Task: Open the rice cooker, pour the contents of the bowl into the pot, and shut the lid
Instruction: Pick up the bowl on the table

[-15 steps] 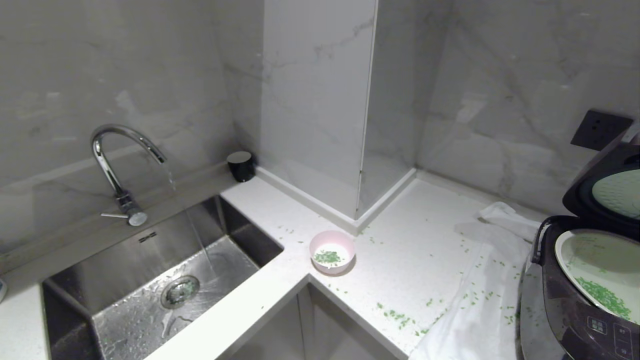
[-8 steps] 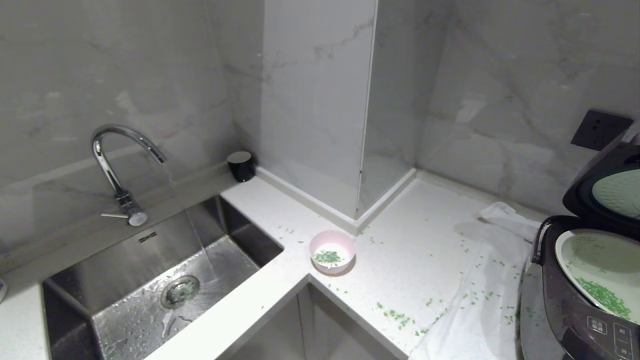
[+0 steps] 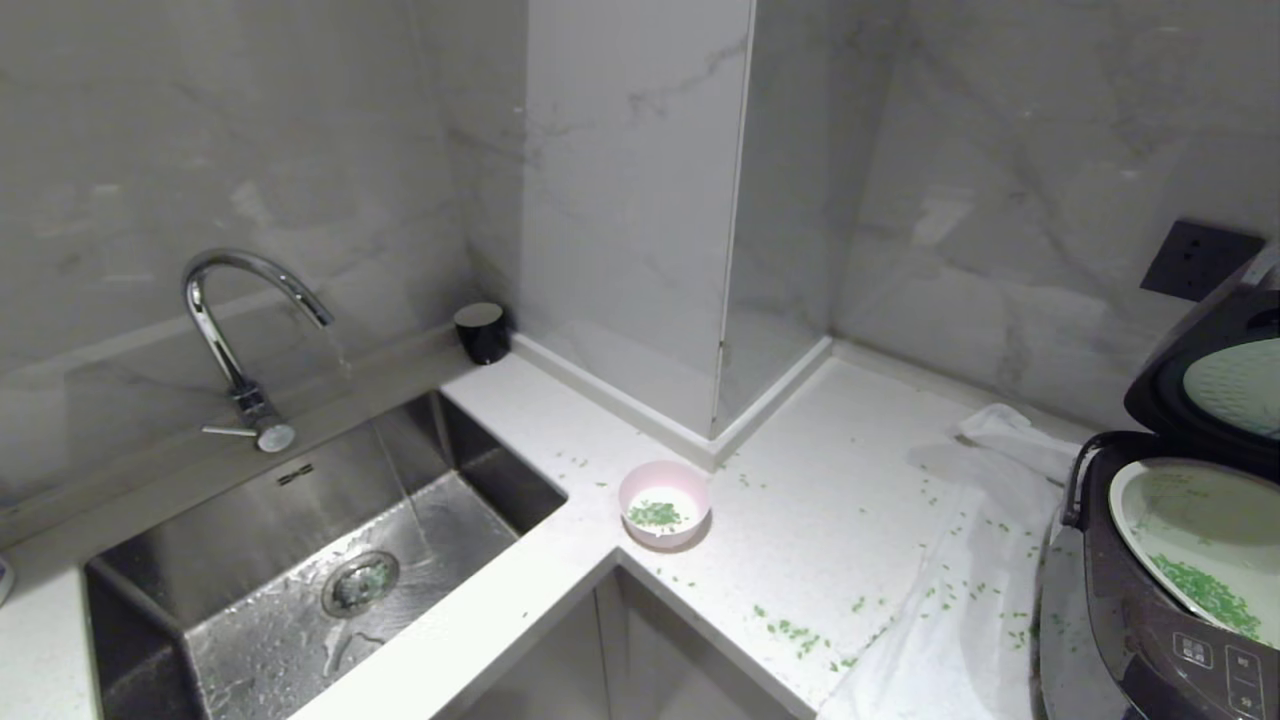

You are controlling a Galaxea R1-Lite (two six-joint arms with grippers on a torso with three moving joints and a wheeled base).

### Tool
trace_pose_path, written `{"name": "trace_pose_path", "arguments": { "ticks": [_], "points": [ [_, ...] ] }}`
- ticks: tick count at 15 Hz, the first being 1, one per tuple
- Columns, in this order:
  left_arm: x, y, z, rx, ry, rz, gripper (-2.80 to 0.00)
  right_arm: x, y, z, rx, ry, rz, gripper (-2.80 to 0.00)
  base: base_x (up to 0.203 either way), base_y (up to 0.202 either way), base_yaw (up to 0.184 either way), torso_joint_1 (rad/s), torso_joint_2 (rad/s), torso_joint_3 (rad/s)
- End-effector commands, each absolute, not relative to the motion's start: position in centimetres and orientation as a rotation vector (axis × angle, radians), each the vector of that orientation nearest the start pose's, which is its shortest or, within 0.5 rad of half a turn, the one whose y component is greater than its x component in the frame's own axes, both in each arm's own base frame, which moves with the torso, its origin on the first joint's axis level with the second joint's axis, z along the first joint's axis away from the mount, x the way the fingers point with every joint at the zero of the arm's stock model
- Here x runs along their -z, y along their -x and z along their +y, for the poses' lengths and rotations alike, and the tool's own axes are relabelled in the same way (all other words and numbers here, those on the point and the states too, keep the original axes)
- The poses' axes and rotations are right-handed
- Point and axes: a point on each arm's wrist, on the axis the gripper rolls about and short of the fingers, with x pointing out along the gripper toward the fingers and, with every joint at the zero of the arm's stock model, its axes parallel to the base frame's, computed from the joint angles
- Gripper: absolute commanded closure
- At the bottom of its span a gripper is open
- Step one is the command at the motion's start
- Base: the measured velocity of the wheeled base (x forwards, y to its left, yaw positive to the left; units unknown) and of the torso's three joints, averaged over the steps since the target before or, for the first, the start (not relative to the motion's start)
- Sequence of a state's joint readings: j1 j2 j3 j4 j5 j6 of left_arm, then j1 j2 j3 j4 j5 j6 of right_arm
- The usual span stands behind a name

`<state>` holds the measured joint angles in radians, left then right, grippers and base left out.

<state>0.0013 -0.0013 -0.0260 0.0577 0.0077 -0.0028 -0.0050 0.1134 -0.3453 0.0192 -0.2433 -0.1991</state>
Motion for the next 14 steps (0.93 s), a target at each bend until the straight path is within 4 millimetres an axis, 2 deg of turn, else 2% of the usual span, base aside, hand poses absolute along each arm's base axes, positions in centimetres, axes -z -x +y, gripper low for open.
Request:
{"name": "trace_pose_path", "arguments": {
  "ticks": [1,4,5,9,12,14],
  "points": [
    [-7.7,2.5,0.0,-0.009,0.003,0.029,0.0,-12.7,4.4,-0.2,0.11,0.186,-0.147,0.0,0.0,0.0,0.0,0.0,0.0,0.0],
    [-7.7,2.5,0.0,-0.011,0.003,0.029,0.0,-8.2,2.7,0.0,-0.019,0.187,0.011,0.0,0.0,0.0,0.0,0.0,0.0,0.0],
    [-7.7,2.5,0.0,-0.012,0.003,0.029,0.0,-7.5,2.3,0.1,-0.042,0.17,0.017,0.0,0.0,0.0,0.0,0.0,0.0,0.0],
    [-8.2,2.5,0.0,0.004,-0.048,0.034,0.0,-7.5,2.3,0.1,-0.043,0.065,0.007,0.0,0.0,0.0,0.0,0.0,0.0,0.0],
    [-11.9,1.9,-0.1,0.046,-0.047,0.045,0.0,-7.5,2.3,0.1,-0.036,0.047,0.004,0.0,0.0,0.0,0.0,0.0,0.0,0.0],
    [-14.1,0.2,-0.1,0.063,-0.044,0.073,0.0,-7.5,2.3,0.1,-0.029,0.046,0.005,0.0,0.0,0.0,0.0,0.0,0.0,0.0]
  ]
}}
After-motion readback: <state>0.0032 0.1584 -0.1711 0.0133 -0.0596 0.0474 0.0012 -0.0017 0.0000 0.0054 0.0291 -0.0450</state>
